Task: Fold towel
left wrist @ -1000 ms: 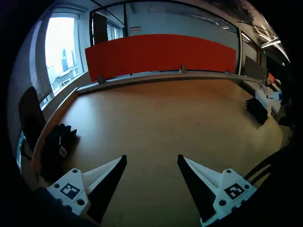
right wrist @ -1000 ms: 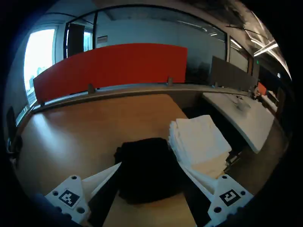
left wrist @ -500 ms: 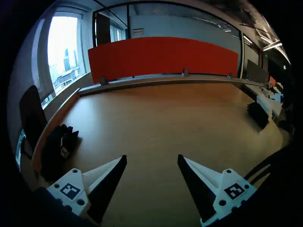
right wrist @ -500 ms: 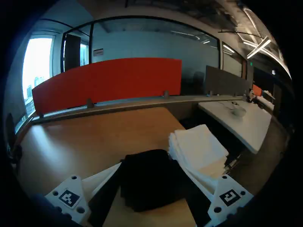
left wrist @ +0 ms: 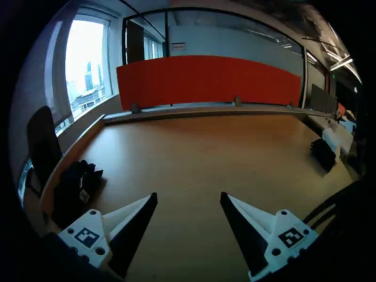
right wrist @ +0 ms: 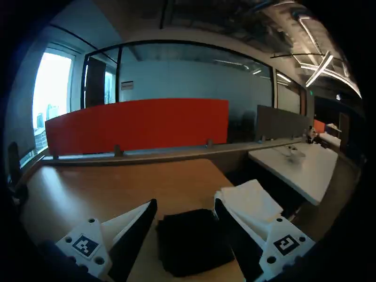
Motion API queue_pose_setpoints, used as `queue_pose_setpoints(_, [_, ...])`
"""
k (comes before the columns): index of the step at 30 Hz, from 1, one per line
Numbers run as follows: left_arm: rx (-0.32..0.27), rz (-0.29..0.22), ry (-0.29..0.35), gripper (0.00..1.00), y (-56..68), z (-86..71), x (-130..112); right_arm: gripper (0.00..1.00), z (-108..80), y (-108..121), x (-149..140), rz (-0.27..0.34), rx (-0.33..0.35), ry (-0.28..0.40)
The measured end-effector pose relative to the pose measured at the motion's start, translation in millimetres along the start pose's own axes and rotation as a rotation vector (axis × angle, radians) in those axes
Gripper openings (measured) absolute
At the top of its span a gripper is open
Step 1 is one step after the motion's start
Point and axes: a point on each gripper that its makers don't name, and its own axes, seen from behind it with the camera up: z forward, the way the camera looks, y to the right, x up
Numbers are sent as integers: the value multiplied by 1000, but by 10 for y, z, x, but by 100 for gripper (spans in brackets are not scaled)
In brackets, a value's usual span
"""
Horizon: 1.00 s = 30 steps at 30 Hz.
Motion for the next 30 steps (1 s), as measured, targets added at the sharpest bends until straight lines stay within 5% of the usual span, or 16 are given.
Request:
queue_pose_setpoints(6, [19, -24, 41, 100, -99, 16, 180, 100, -15, -128, 166, -23, 21, 60])
queue_pose_setpoints(21, [46, -43, 164, 100, -282, 35, 687, 100, -7, -444, 354, -51, 63, 83])
queue_pose_setpoints(30, [61, -69, 248, 100, -395, 20, 1017, 100, -74, -828, 475, -72, 123, 98])
